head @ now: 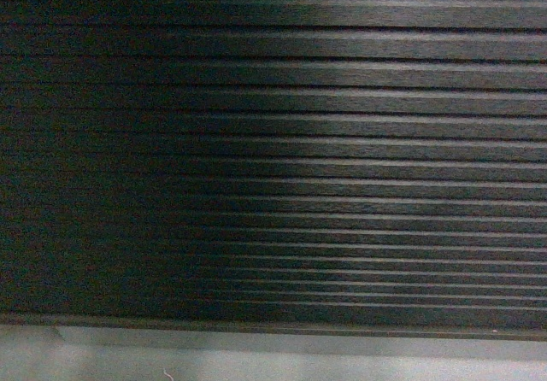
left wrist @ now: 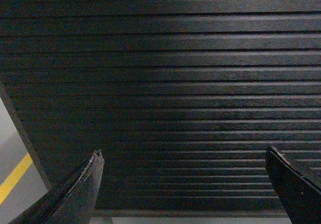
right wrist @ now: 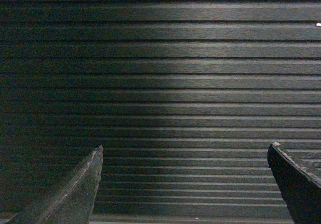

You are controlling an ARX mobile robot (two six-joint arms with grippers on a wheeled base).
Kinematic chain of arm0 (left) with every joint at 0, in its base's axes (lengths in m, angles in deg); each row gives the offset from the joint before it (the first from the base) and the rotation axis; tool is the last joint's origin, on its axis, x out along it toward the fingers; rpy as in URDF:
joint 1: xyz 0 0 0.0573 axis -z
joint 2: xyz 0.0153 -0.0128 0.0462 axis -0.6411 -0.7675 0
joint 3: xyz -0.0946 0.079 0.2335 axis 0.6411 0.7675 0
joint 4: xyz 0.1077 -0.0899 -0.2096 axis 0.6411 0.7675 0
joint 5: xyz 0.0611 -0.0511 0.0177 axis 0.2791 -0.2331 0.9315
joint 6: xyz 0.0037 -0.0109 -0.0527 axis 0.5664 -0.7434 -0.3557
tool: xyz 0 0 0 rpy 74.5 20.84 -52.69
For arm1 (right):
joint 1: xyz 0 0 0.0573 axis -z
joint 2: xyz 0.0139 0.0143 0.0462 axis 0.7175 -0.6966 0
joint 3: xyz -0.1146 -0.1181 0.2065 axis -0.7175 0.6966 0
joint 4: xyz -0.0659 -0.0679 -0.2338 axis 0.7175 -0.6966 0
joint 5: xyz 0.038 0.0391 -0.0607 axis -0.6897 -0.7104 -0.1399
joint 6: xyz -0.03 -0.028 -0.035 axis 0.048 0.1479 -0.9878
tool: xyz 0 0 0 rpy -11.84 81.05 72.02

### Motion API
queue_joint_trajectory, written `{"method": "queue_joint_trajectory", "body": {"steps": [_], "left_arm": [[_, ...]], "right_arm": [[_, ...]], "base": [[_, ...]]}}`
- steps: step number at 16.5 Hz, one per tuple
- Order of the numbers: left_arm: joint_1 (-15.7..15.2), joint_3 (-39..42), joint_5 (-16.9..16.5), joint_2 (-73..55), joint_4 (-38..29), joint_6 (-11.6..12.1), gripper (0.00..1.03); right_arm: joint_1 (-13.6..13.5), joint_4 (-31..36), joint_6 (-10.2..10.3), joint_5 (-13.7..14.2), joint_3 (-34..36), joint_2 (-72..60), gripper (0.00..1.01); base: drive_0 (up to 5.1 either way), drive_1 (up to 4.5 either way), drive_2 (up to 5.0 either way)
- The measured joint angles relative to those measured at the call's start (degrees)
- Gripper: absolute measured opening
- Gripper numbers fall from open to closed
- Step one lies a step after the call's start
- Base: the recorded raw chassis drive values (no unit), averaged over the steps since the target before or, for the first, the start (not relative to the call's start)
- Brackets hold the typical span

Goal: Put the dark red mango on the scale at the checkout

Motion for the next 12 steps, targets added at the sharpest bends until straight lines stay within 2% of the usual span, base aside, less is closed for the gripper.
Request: {"method": "queue_joint_trajectory", "body": {"steps": [12], "left_arm": [[0.0,0.0,0.1,0.0,0.0,0.0,0.98]], "right_arm": [[0.0,0.0,-0.1,-0.1,0.0,0.0,0.98]], "base": [[0.0,0.0,0.0]]}}
